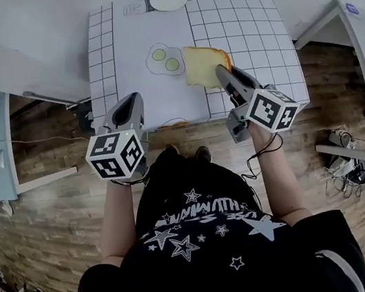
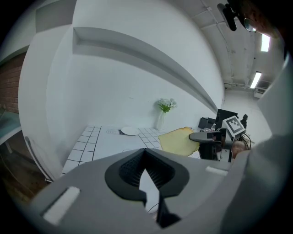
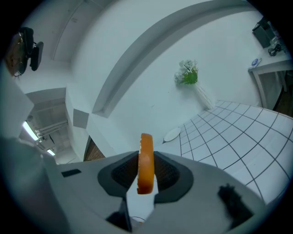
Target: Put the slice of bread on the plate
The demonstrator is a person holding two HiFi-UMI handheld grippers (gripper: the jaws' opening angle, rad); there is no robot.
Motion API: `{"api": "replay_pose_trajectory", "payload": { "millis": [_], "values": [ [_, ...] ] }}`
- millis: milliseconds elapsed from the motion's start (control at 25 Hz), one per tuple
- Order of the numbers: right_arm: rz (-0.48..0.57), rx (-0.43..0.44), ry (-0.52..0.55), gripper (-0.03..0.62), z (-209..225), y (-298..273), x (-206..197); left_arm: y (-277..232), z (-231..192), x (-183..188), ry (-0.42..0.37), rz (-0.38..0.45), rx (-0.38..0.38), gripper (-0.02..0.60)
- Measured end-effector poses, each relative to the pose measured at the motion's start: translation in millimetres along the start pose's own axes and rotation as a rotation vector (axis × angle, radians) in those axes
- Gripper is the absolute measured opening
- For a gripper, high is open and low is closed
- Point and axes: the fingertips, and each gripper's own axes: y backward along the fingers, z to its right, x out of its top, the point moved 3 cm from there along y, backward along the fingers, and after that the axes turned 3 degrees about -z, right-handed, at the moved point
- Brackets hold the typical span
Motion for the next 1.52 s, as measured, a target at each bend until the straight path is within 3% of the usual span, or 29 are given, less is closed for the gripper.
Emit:
{"api": "replay_pose_trajectory", "payload": {
  "millis": [400,920,1240,1520],
  "values": [
    [-0.050,-0.022,0.053,0.100,6.7,-13.5,2.2,-15.8,-22.4,12.2,0.033,0.042,0.023,0.009],
    [-0.078,-0.099,0.203,0.100,37.9,-115.9,77.2,-95.1,-84.7,77.7,0.028,0.072,-0.017,0.009],
    [-0.133,-0.136,0.459,0.100,55.6,-209.2,118.6,-155.9,-134.9,122.6,0.003,0.076,-0.003,0.009],
    [-0.192,-0.190,0.690,0.100,69.8,-273.5,137.0,-196.4,-157.7,138.3,0.013,0.064,-0.009,0.009]
  ]
}}
